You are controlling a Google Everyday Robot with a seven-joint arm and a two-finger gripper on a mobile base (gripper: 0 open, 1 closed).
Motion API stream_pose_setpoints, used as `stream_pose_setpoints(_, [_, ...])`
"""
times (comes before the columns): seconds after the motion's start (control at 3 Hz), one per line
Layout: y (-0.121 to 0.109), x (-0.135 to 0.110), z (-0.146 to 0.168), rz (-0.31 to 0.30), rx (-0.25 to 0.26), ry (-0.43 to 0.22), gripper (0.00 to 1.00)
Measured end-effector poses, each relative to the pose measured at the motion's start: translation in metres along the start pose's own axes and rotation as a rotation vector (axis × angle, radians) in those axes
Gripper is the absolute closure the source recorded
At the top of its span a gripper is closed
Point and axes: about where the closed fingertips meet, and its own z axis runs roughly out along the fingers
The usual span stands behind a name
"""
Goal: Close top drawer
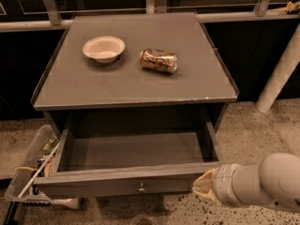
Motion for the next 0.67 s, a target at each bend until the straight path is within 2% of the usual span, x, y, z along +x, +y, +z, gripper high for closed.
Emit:
stream_pose_setpoints(0.33, [-0.0134, -0.003, -0.0068, 0.005, 0.041, -0.031, 0.12])
stream_pose_setpoints(0.67, [-0.0151, -0.0055, -0.009, 0.008, 0.052, -0.049, 0.14])
